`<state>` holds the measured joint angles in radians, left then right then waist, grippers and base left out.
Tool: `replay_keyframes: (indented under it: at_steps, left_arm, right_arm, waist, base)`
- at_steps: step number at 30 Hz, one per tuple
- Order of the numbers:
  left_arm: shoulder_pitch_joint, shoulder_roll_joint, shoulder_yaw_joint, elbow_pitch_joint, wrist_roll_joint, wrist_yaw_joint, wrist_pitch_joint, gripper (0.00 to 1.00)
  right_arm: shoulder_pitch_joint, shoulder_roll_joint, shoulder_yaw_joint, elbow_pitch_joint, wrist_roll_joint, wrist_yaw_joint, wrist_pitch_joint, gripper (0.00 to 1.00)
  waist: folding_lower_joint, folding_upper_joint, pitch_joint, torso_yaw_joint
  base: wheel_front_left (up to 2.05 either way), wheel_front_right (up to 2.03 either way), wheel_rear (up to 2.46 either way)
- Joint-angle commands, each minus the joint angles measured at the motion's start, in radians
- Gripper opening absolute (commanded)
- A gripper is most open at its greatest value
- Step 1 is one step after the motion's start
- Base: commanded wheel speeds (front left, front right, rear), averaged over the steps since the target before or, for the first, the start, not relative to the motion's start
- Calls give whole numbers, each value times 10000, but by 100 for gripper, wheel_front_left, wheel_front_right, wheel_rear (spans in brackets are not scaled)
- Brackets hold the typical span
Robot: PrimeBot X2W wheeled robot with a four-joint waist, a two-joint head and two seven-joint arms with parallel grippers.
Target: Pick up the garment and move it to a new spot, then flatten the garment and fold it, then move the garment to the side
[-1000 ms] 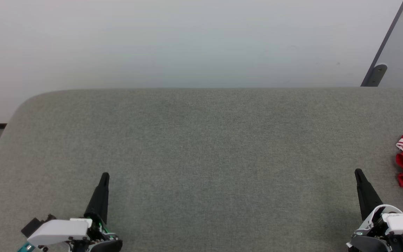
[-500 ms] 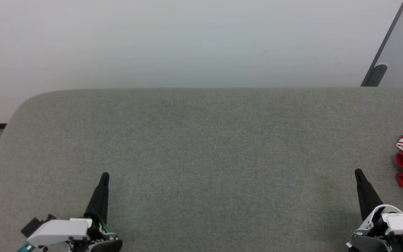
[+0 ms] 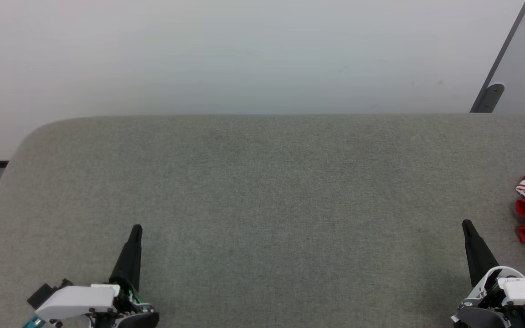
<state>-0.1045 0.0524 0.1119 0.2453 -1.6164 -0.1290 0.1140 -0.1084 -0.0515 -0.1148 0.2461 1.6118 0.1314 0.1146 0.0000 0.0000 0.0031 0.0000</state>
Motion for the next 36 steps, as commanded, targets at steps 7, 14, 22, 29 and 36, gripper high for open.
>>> replay_keyframes:
  at_steps: [7,14,22,29,36]
  left_arm:
    - [-105,-25,35,13,53,-32,23,0]
    - [-105,-26,37,12,47,-32,25,0]
    - [-105,-28,39,12,50,-32,28,0]
    - [-105,-28,40,12,52,-32,30,0]
    - [-105,-30,42,12,54,-32,32,0]
  right_arm:
    - [-29,39,12,1,23,-14,11,0]
    - [-29,39,13,1,23,-14,11,0]
    - [-29,39,13,1,23,-12,10,0]
    - [-29,39,13,0,24,-12,10,0]
    - [-29,39,14,0,24,-12,10,0]
  waist:
    - [0,0,0,0]
    - [0,0,0,0]
    - [0,0,0,0]
    - [0,0,0,0]
    - [0,0,0,0]
  base:
    - [0,0,0]
    - [0,0,0]
    - [0,0,0]
    - [0,0,0]
    - [0,0,0]
